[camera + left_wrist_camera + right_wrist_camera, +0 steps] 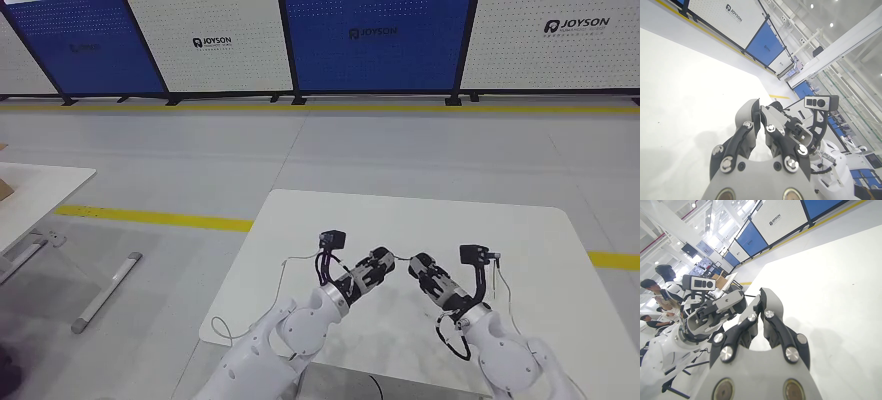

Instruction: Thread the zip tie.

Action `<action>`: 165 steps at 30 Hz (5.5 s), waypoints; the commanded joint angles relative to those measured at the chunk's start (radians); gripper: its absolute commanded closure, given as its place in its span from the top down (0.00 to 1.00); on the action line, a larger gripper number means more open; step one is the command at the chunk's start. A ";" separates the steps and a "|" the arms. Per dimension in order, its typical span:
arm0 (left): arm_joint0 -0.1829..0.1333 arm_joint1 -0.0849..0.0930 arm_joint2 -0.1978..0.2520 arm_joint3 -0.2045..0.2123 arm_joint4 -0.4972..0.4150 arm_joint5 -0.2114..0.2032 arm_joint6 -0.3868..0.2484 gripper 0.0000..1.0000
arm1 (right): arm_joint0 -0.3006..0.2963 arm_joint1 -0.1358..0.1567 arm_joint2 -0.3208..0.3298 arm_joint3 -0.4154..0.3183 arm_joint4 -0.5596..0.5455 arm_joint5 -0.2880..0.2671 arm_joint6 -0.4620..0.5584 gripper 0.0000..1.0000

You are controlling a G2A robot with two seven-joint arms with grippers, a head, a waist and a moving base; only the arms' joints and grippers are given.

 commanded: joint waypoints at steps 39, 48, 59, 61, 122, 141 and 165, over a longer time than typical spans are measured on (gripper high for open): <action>0.012 -0.006 -0.038 -0.011 -0.126 -0.012 0.033 0.00 | 0.055 0.009 0.005 0.076 -0.028 0.050 0.218 1.00; 0.010 -0.008 -0.032 -0.009 -0.121 -0.007 0.042 0.00 | 0.062 -0.001 -0.031 0.102 0.006 0.052 0.157 0.45; 0.010 -0.009 -0.026 -0.004 -0.109 -0.008 0.036 0.00 | 0.072 -0.005 -0.048 0.109 0.052 0.020 0.156 0.36; 0.011 -0.009 -0.024 -0.005 -0.108 -0.008 0.032 0.00 | 0.070 -0.004 -0.046 0.106 0.064 0.007 0.157 0.36; 0.017 -0.003 -0.010 -0.008 -0.119 -0.027 -0.033 0.00 | 0.062 -0.004 -0.050 0.110 0.050 -0.029 0.072 0.00; 0.037 0.002 -0.021 -0.037 -0.121 -0.076 -0.020 0.00 | 0.086 -0.007 -0.083 0.142 0.004 0.003 0.098 0.00; 0.053 0.005 -0.041 -0.063 -0.107 -0.058 0.032 0.00 | 0.095 -0.012 -0.056 0.167 0.096 -0.004 0.092 1.00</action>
